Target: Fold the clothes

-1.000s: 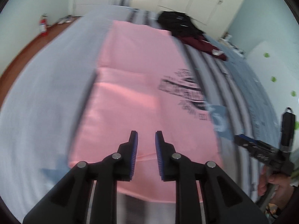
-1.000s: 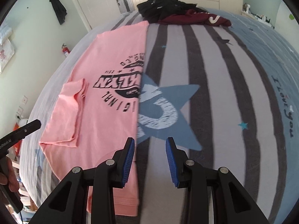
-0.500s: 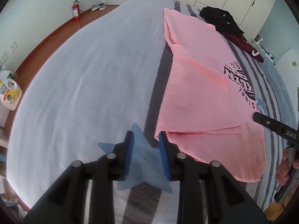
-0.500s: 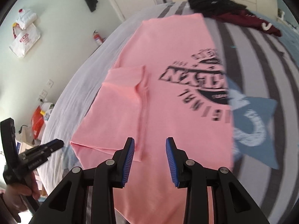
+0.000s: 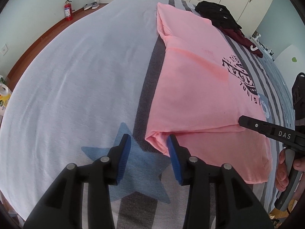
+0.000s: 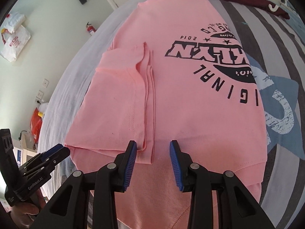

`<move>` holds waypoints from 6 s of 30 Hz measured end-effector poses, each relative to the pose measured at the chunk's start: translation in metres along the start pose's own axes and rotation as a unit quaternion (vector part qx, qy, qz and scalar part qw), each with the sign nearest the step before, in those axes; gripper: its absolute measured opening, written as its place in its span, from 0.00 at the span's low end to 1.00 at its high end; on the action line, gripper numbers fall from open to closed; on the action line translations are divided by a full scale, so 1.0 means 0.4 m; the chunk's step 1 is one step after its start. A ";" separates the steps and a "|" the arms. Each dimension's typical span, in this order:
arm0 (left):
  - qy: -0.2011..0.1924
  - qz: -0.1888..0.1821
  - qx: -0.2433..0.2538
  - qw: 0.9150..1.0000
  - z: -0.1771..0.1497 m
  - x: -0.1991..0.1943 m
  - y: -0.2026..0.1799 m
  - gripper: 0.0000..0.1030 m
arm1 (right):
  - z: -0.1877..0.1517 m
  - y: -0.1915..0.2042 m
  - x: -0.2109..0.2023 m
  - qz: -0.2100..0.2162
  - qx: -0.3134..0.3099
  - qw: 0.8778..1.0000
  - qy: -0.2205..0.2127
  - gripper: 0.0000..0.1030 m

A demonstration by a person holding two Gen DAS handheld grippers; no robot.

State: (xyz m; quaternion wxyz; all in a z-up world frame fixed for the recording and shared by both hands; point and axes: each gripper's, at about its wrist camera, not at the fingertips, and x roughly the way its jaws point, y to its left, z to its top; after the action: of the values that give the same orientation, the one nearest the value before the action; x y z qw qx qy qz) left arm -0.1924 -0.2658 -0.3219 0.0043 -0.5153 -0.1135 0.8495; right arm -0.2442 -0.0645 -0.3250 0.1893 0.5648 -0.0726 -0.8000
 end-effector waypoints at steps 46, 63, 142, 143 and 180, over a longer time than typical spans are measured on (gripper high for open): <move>0.030 -0.047 0.014 0.998 0.032 0.006 -0.103 0.38 | 0.102 0.022 0.069 -0.050 -0.113 0.992 -0.008 0.04; 0.011 -0.021 0.033 0.999 0.103 0.120 -0.057 0.41 | 0.132 0.012 0.035 -0.097 -0.127 0.987 -0.020 0.06; -0.021 -0.021 0.122 0.992 0.517 0.361 -0.144 0.24 | 0.386 0.050 0.206 -0.002 -0.043 0.998 -0.053 0.18; -0.022 -0.022 0.116 0.993 0.520 0.358 -0.140 0.25 | 0.386 0.049 0.204 -0.001 -0.043 0.998 -0.054 0.18; -0.045 0.008 0.126 0.991 0.432 0.308 -0.152 0.25 | 0.075 -0.063 0.024 -0.016 -0.027 0.998 -0.049 0.18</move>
State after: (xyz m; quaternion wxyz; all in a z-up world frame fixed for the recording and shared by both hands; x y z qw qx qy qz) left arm -0.4082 -0.2239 -0.3410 0.0567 -0.4726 -0.0017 0.8795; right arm -0.2807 -0.0480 -0.3312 0.1877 0.5204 -0.0512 -0.8315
